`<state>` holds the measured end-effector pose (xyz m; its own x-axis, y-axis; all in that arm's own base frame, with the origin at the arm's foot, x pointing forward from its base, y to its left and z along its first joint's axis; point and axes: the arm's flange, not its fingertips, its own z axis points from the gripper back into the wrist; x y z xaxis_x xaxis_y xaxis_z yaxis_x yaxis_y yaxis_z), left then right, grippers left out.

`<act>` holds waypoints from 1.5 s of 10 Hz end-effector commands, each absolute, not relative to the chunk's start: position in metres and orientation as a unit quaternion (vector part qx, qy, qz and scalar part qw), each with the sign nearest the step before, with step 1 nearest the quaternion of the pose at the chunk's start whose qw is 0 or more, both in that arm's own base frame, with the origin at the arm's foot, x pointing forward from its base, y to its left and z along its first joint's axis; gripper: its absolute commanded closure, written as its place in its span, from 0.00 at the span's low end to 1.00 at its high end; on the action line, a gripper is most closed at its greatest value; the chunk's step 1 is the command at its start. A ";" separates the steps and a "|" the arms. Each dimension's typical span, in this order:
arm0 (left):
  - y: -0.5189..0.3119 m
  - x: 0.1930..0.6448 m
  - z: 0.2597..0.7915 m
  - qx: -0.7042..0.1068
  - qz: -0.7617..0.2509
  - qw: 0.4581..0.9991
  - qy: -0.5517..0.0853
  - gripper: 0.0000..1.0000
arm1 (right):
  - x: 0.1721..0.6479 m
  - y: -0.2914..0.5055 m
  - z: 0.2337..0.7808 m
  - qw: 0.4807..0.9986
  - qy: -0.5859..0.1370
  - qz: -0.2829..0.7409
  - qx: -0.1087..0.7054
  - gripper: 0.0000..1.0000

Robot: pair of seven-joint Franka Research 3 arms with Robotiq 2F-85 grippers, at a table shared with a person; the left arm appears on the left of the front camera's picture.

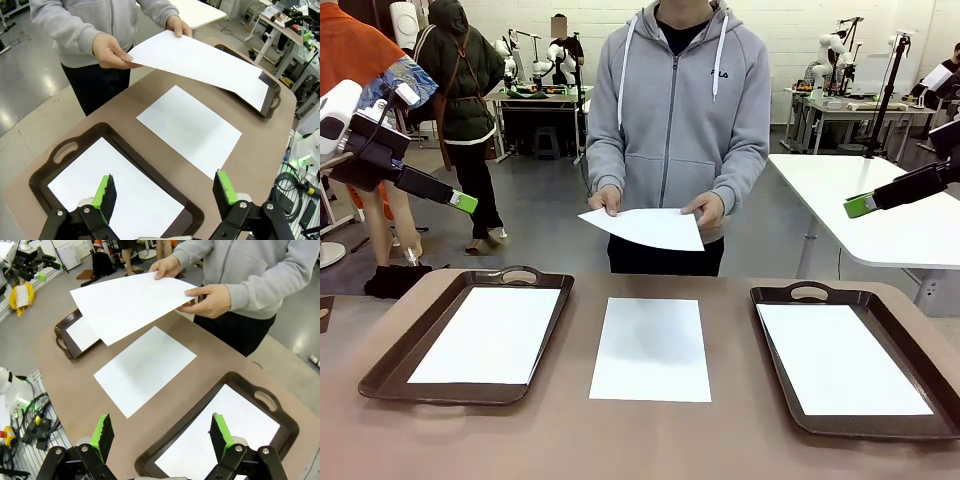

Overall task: Sort the A4 documents.
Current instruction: Receive the A4 Paper.

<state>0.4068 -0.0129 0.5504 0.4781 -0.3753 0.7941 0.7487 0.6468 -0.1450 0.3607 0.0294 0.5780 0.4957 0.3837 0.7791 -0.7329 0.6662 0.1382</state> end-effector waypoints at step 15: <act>-0.012 0.407 0.551 -0.250 -0.340 0.822 -0.382 0.00 | 0.361 0.030 0.577 0.831 -0.373 0.337 0.237 0.00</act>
<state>0.4068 -0.0129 0.5504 0.4781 -0.3753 0.7941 0.7487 0.6468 -0.1450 0.3607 0.0294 0.5780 0.4958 0.3837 0.7791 -0.7329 0.6662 0.1382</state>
